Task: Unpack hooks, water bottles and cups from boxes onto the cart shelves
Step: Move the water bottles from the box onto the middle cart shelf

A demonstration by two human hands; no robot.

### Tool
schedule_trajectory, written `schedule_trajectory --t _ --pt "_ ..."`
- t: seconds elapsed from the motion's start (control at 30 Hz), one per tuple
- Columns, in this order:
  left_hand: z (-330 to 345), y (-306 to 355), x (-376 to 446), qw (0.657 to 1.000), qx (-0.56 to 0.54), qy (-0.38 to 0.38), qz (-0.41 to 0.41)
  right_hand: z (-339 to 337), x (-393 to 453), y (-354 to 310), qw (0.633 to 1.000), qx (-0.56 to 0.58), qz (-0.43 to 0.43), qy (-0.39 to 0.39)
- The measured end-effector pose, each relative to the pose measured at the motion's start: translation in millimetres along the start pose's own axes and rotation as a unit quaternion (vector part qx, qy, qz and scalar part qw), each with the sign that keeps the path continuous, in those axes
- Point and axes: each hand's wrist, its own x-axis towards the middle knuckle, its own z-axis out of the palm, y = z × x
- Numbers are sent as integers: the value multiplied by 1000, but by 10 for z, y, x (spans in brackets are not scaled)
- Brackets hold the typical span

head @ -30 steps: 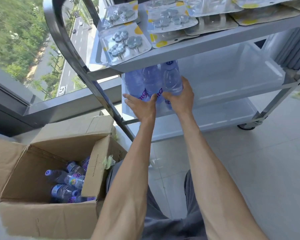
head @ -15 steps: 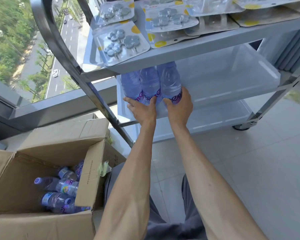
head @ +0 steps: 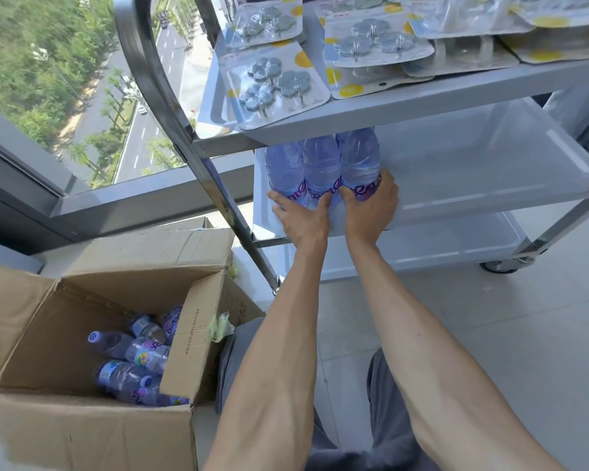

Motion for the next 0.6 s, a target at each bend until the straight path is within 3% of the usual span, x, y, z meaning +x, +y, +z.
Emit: schedule_trajectory --t 0.5,0.6 --pt "-2 -17 39 1000 8 19 19 38 196 11 999 20 19 -33" --pt "-21 -17 25 1000 9 15 20 -32 120 -8 999 11 -8 -48"
